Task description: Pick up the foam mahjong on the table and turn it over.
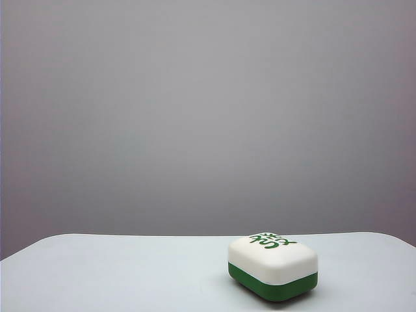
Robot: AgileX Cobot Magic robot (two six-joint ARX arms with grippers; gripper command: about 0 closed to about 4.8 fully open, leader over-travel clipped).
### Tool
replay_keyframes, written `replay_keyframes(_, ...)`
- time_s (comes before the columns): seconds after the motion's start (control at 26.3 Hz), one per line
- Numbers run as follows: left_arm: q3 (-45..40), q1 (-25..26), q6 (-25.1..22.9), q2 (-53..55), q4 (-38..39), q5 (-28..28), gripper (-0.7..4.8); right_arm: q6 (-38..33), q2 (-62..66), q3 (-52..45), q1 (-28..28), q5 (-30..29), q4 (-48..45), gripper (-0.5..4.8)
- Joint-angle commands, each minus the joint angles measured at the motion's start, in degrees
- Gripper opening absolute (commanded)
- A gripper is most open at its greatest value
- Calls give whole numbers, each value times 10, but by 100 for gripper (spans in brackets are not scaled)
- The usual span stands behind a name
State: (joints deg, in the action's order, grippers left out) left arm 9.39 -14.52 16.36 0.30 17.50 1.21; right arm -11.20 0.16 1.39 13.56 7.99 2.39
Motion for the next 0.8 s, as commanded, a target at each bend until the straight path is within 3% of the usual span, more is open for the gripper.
replay_keyframes(0.04, 29, 3, -28, 27, -16, -27, -5, -3, 1, 24, -8, 30, -14, -6)
replay_keyframes(0.3, 123, 4, -115, 174, -44, -27, -5, -3, 59, 93, -53, -12, -21, -6)
replay_keyframes(0.38, 185, 4, -137, 269, -45, -27, -5, -3, 139, 144, -78, -74, -27, -6)
replay_keyframes(0.53, 233, 4, -144, 355, -45, -19, -5, -3, 237, 191, -95, -131, -31, -6)
replay_keyframes(0.68, 267, 3, -150, 447, -46, 73, -5, -3, 428, 244, -107, -250, -78, -6)
replay_keyframes(0.8, 270, 2, -159, 480, -45, 124, -5, -3, 531, 269, -107, -292, -97, -6)
